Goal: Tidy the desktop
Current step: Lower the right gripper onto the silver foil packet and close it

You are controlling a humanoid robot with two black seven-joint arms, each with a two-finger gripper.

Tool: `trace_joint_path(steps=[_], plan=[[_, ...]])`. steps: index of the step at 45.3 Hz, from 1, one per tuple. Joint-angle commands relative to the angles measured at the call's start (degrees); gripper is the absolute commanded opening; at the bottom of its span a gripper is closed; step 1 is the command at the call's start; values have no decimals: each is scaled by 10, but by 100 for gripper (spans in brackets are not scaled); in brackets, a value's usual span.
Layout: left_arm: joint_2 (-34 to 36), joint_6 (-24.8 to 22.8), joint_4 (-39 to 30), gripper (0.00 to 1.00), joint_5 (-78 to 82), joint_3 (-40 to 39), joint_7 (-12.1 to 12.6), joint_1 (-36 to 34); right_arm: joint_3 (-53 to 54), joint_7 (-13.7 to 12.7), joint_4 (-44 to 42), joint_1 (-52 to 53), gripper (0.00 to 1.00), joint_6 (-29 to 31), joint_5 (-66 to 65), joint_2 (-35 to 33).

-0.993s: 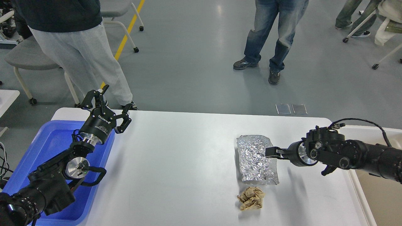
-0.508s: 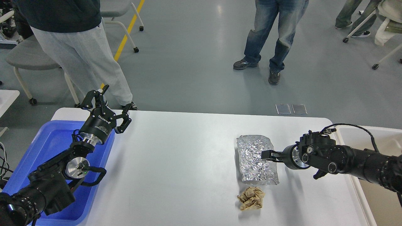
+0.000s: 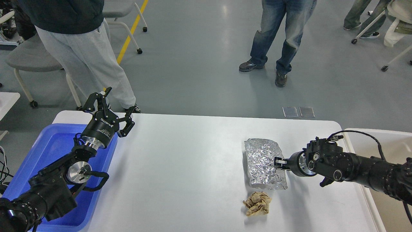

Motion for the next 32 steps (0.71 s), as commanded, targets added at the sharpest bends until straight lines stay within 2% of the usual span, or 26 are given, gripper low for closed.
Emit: trace_joint_path(steps=[1, 3, 4, 21, 32], plan=[[0, 0, 0, 100, 0, 0, 1, 0, 0, 0, -2, -3, 14, 0, 1, 1], [0, 0, 0, 100, 0, 0, 1, 0, 0, 0, -2, -3, 2, 0, 1, 1], [0, 0, 0, 100, 0, 0, 0, 0, 0, 0, -2, -3, 0, 0, 1, 1], [0, 0, 0, 100, 0, 0, 1, 0, 23, 2, 14, 8, 0, 5, 16, -8], [0, 0, 0, 100, 0, 0, 1, -1, 45, 1, 71, 40, 0, 10, 29, -70]])
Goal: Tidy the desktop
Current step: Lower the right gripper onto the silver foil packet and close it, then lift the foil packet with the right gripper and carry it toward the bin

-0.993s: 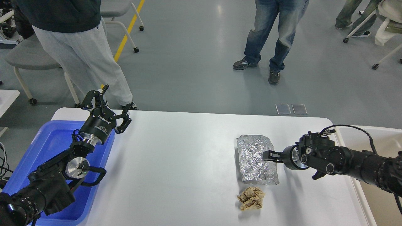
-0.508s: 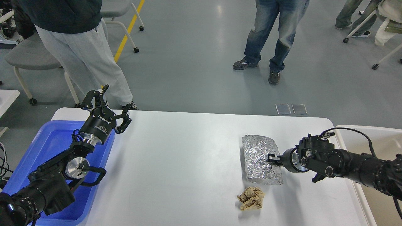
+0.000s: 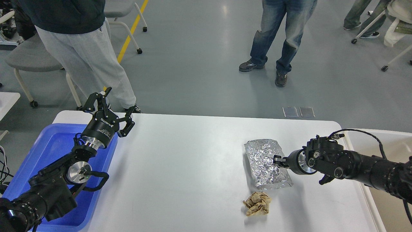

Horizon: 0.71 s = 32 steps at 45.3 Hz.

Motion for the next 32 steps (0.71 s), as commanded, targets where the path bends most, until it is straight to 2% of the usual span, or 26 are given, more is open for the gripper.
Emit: trace_joint_path(steps=[1, 14, 32], plan=[[0, 0, 0, 100, -1, 0, 1, -1, 17, -1, 54, 34, 0, 6, 20, -54], [0, -3, 0, 100, 0, 0, 1, -1, 8, -9, 142, 147, 0, 60, 79, -160], [0, -3, 0, 100, 0, 0, 1, -1, 6, -37, 152, 270, 0, 183, 79, -267]])
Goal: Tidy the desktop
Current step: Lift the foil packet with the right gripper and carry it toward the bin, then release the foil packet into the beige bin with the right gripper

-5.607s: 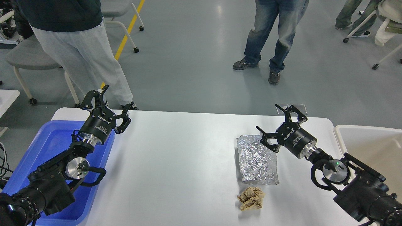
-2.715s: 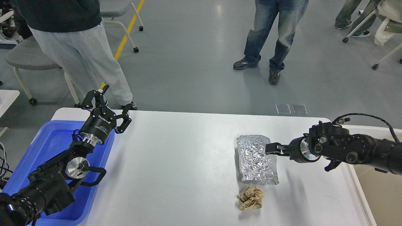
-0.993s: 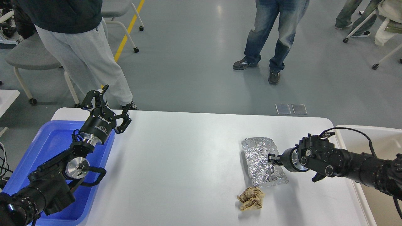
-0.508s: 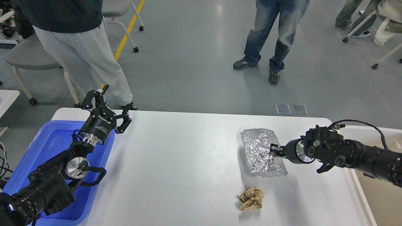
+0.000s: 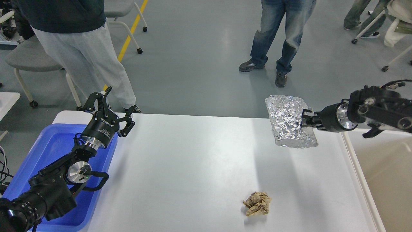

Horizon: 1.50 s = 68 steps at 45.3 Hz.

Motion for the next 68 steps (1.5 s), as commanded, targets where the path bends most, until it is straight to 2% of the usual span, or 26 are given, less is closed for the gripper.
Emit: trace_joint_path(steps=[1, 8, 15, 20, 29, 38, 46, 58, 68], plan=[[0, 0, 0, 100, 0, 0, 0, 0, 0, -13, 13, 81, 0, 79, 5, -71], [0, -1, 0, 100, 0, 0, 0, 0, -1, -18, 9, 119, 0, 114, 2, -105], [0, -1, 0, 100, 0, 0, 0, 0, -1, -18, -5, 120, 0, 111, -7, -122], [0, -1, 0, 100, 0, 0, 0, 1, -2, -14, -46, 103, 0, 102, -8, -128], [0, -1, 0, 100, 0, 0, 0, 1, -1, -6, -164, 26, 0, 36, -8, -120], [0, -1, 0, 100, 0, 0, 0, 1, -1, 38, -237, -82, 0, -42, -8, -114], [0, 0, 0, 100, 0, 0, 0, 1, 3, 56, -303, -154, 0, -94, -4, -96], [0, 1, 0, 100, -1, 0, -1, 1, 11, 76, -379, -256, 0, -122, 5, -55], [0, 1, 0, 100, -1, 0, -1, 1, 27, 76, -432, -315, 0, -124, 65, -17]])
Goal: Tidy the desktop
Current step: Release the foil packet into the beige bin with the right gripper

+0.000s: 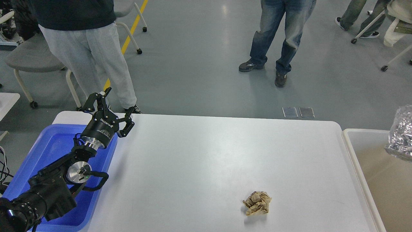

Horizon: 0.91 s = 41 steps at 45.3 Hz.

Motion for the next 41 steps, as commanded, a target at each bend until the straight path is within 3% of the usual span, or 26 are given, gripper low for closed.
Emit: trace_joint_path(steps=[1, 36, 38, 40, 41], plan=[[0, 1, 0, 100, 1, 0, -1, 0, 12, 7, -65, -82, 0, -13, 53, 42], [0, 2, 0, 100, 0, 0, -1, 0, 13, 8, -79, -137, 0, -14, 62, 59], [0, 2, 0, 100, 0, 0, -1, 0, 13, 8, -80, -137, 18, -14, 70, 58], [0, 2, 0, 100, 0, 0, -1, 0, 13, 8, -85, -137, 57, -14, 78, 58], [0, 2, 0, 100, 0, 0, -1, 0, 13, 8, -85, -137, 61, -14, 83, 59]])
